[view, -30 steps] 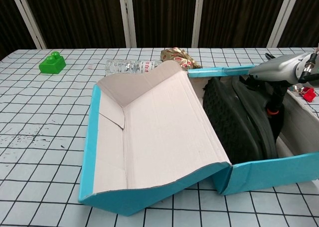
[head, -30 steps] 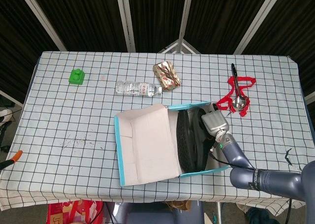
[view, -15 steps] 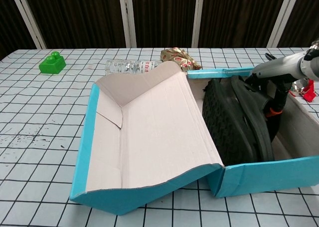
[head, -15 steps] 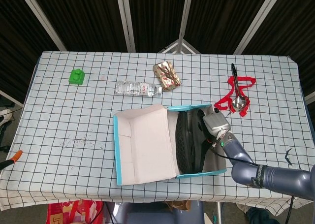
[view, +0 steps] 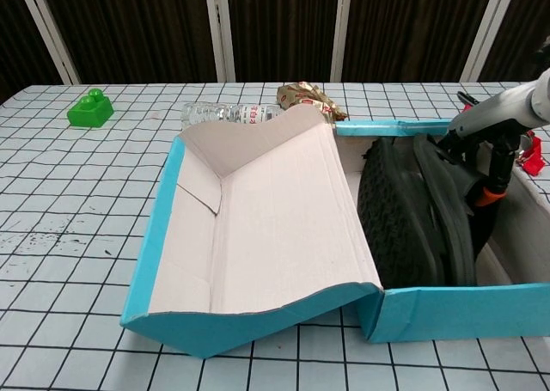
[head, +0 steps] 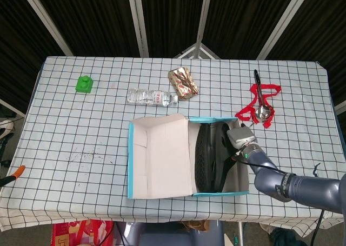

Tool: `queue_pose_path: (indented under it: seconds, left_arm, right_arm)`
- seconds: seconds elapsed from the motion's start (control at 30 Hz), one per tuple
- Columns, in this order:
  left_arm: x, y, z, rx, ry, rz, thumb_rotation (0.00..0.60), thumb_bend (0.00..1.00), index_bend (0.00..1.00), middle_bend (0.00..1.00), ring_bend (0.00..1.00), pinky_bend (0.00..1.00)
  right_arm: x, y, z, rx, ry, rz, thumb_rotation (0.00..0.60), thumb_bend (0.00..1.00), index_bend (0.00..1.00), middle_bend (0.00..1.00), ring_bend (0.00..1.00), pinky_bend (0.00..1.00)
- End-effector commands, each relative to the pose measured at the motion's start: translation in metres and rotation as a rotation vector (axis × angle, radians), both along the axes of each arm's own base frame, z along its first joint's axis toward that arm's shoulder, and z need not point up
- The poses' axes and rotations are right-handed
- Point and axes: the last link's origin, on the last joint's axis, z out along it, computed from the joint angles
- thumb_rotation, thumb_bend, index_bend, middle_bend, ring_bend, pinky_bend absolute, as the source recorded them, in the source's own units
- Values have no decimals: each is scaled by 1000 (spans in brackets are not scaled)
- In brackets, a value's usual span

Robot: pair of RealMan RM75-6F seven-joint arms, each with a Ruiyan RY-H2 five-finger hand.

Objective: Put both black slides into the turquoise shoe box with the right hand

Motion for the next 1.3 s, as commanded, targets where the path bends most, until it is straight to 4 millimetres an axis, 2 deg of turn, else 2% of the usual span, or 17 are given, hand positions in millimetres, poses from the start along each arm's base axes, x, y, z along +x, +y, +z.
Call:
queue_pose_path:
  seconds: [0.03, 0.23, 0.57, 0.8, 1.17, 1.3]
  left_arm:
    - [0, 0, 0, 1, 0, -1, 600, 237, 173, 72, 0, 93]
    - [0, 0, 0, 1, -1, -1, 600, 238, 173, 72, 0, 93]
    - [0, 0, 2, 4, -6, -2, 600, 238, 175, 71, 0, 93]
    - [0, -1, 2, 5, -8, -3, 600, 238, 176, 71, 0, 93]
    - [0, 0, 1, 1, -6, -4, 600, 238, 177, 71, 0, 94]
    - [0, 0, 1, 3, -7, -1, 600, 238, 177, 71, 0, 93]
  right_arm:
    - [4, 1, 6, 20, 33, -13, 600, 308, 0, 35, 0, 0]
    - [10, 1, 11, 21, 62, -26, 600, 299, 0, 10, 0, 0]
    - [16, 3, 14, 12, 92, -22, 600, 187, 0, 0, 0, 0]
    - [18, 6, 15, 32, 24, -69, 600, 183, 0, 0, 0, 0]
    - [22, 3, 28, 51, -18, -101, 600, 183, 0, 0, 1, 0]
    - [23, 2, 33, 48, 2, -92, 600, 183, 0, 15, 36, 0]
